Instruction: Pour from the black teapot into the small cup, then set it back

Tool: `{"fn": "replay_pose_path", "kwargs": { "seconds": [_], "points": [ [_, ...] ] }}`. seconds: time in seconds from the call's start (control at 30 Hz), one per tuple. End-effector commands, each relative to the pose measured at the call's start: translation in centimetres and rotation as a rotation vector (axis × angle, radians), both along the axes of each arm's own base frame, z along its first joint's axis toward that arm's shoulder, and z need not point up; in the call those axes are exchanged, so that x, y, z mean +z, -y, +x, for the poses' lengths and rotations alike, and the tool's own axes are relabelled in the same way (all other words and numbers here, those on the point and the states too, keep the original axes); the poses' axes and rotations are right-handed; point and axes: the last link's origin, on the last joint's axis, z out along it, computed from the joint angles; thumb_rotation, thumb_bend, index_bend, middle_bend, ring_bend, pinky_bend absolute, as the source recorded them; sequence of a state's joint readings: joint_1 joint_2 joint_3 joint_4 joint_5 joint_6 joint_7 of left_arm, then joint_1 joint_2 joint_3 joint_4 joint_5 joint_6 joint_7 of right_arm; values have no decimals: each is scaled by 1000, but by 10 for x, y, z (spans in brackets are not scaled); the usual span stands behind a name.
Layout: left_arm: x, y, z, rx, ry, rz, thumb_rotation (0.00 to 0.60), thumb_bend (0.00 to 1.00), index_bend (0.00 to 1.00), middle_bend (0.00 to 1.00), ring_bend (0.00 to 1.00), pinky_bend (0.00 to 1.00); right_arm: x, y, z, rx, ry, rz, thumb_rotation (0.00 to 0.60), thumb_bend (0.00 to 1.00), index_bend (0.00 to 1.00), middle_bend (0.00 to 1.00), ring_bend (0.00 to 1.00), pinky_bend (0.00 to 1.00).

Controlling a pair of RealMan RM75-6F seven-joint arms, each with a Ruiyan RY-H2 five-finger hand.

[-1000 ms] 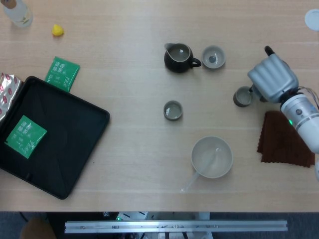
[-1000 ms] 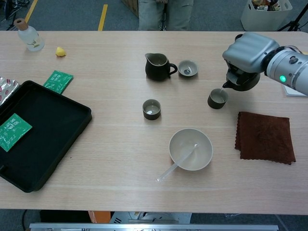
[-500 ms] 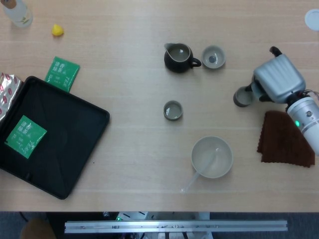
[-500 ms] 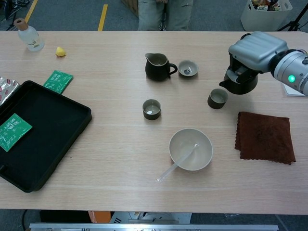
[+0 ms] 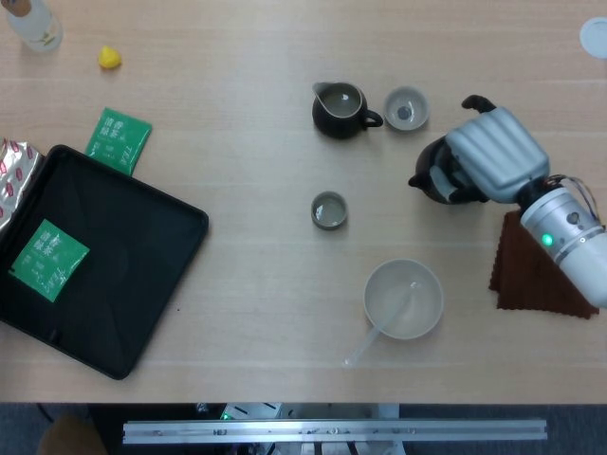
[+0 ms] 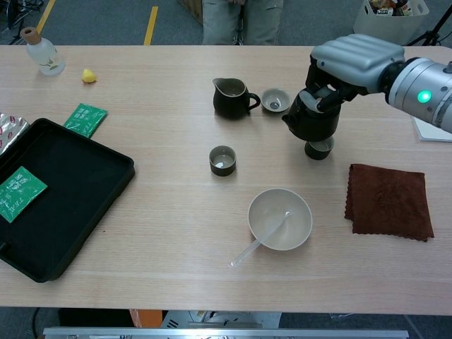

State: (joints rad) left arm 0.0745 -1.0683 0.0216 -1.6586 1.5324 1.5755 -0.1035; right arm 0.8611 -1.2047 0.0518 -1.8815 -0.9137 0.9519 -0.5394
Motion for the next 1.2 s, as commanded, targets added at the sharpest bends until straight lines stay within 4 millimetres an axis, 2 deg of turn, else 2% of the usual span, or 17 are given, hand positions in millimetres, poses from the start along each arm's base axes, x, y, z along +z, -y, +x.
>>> {"fn": "replay_pose_path", "kwargs": {
  "seconds": [0.03,0.3,1.2],
  "points": [
    [1,1,-1,2,0,1,600,296,113,173,101,89,-11,-1,6,7,3,25,416,504,921,832,755,184],
    [2,4,-3,9,3,5,600,296,113,173,101,89,-36,-1,6,-6,-31,50,416,503,921,815,733,184],
    [-1,3,-6,9,9,-2,600,296,113,173,101,90,-86,-7,0,-18,-58,83,416,494,841,731,631,186]
  ]
}}
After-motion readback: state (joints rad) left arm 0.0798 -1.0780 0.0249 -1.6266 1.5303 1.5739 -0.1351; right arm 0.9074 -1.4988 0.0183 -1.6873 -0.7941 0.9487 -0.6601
